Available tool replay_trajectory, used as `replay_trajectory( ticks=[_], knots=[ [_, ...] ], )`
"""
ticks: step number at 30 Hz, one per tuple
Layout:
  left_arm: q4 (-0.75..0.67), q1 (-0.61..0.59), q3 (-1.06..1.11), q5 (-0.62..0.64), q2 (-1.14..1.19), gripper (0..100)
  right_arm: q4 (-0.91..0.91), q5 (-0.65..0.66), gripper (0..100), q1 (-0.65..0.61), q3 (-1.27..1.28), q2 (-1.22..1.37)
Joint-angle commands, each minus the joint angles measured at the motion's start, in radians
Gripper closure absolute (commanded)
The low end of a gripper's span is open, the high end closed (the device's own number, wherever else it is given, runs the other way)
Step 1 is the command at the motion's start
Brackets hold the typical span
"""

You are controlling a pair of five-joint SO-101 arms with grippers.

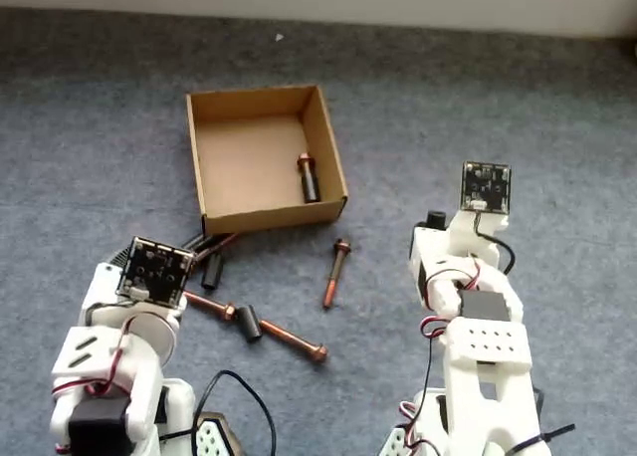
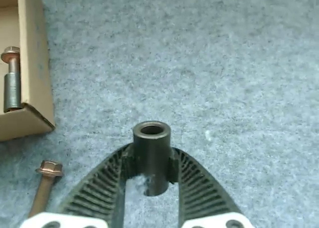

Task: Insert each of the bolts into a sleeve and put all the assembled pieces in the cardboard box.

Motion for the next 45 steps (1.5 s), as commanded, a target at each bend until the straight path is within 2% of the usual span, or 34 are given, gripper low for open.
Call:
replay_trajectory(
  ticks=[1,5,9,16,20,33,40,45],
  knots=[
    [0.08,0.028,-0.096,-0.044,0.002,95,-0.022,-0.006,99.3,0.012,-0.015,-0.031],
    [0.098,0.028,-0.156,-0.092,0.105,95,-0.022,-0.006,99.3,0.012,-0.015,-0.031],
    [0.092,0.041,-0.248,-0.11,0.383,95,-0.022,-0.005,99.3,0.012,-0.015,-0.031],
    [0.078,0.2,-0.375,-0.089,0.825,95,-0.022,-0.003,99.3,0.012,-0.015,-0.031],
    [-0.043,0.228,-0.395,0.008,0.97,96,-0.022,-0.003,99.3,0.012,-0.015,-0.031],
    [-0.431,0.211,-0.44,0.008,1.503,96,-0.022,-0.002,99.1,0.01,-0.015,-0.031],
    [-0.508,0.143,-0.616,0.009,1.702,96,-0.022,-0.002,99.1,0.01,-0.015,-0.031],
    [-0.477,0.159,-0.636,0.009,1.707,96,-0.022,-0.002,99.1,0.01,-0.015,-0.031]
  ],
)
